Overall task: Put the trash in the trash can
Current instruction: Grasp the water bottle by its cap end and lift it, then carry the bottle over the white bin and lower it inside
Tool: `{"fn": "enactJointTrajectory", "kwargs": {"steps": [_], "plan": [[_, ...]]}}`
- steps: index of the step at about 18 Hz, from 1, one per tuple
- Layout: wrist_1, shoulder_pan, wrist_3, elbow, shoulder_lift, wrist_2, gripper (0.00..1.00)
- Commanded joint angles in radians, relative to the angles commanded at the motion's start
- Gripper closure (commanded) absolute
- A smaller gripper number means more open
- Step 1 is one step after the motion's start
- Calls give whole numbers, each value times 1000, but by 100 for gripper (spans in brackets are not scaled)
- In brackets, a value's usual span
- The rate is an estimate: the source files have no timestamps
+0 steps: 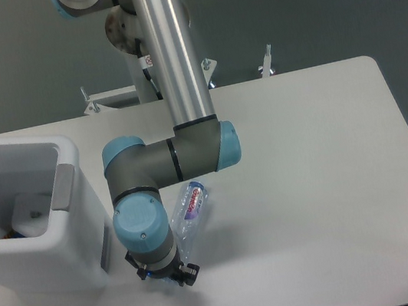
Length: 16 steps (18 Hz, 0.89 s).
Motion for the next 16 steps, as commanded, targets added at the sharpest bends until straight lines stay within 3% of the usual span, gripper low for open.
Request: {"fn": "enactJointTrajectory", "kwargs": {"steps": [11,16], "plan": [[5,100,-38,175,104,-279,60],[12,150,-124,251,140,-437,60]]}}
